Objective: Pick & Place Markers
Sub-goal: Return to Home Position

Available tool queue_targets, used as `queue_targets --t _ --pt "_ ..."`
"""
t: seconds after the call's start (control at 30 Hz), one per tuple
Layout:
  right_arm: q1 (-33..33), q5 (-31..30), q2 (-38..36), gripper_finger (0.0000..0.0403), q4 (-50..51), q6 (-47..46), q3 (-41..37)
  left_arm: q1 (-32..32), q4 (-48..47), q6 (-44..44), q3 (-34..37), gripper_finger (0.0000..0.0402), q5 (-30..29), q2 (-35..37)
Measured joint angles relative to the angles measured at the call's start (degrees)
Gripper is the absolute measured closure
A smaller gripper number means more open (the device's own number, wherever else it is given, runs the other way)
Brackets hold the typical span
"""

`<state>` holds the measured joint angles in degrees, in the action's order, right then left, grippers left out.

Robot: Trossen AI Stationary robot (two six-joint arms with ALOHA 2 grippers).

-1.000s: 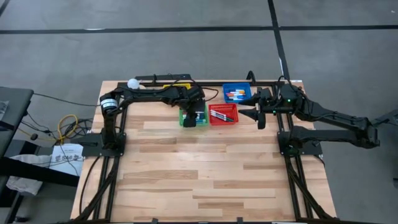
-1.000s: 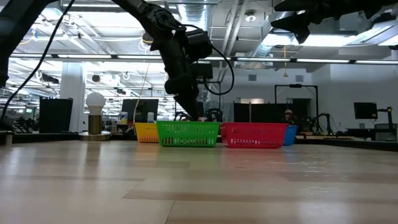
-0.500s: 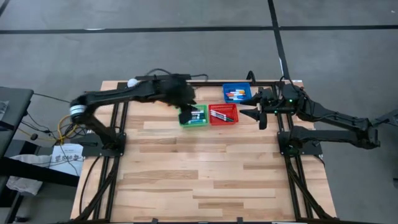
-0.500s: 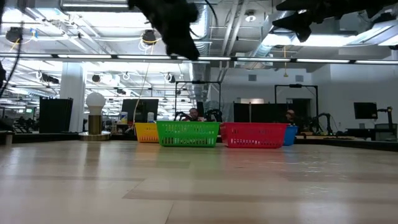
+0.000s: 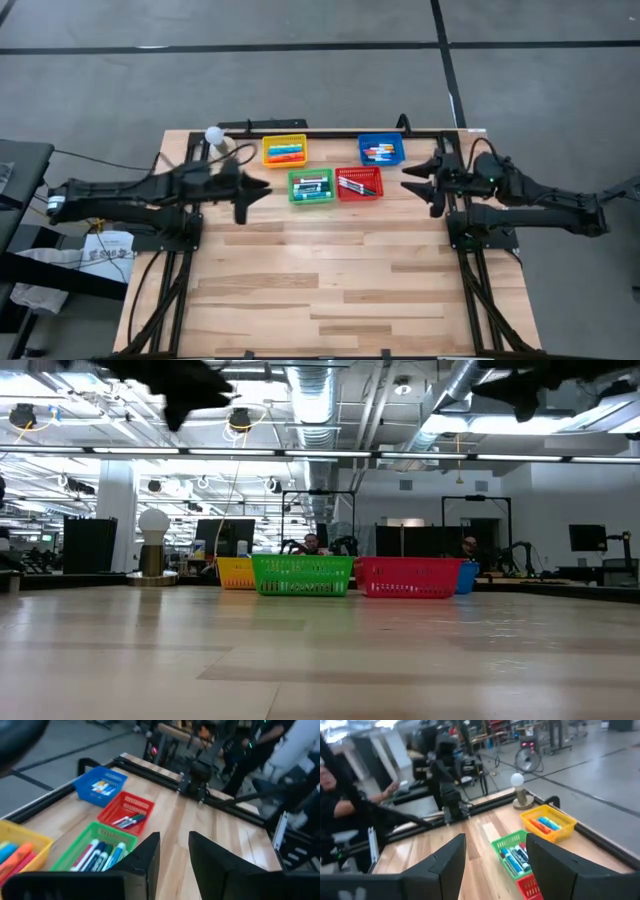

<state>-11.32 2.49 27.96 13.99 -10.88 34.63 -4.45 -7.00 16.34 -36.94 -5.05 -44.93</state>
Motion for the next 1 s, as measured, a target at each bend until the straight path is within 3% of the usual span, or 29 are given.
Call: queue_targets --t 0.13,0.23,0.5,0.67,1.0 --pt "2.82 -2.86 -5.94 0.0206 -3.57 -4.44 -7.39 5.03 0.54 2.44 7.41 0.0300 -7.12 10.02" --pt "3.89 -3.12 -9.96 0.0207 -4.20 -7.41 -11.49 7.02 0.71 1.62 11.10 0.0300 -9.20 15.82" --pt "4.93 -11.58 -21.16 0.0204 -0.42 -11.70 -18.39 7.70 0.58 -0.83 18.57 0.0300 -8.35 25.42" --pt "4.93 -11.74 -27.74 0.0205 0.74 -14.13 -22.96 7.70 0.45 0.69 22.20 0.0300 -7.83 28.44" --pt "4.93 -11.95 -27.84 0.0204 -1.54 -16.10 -28.32 7.88 0.84 0.61 28.04 0.0300 -6.92 36.34"
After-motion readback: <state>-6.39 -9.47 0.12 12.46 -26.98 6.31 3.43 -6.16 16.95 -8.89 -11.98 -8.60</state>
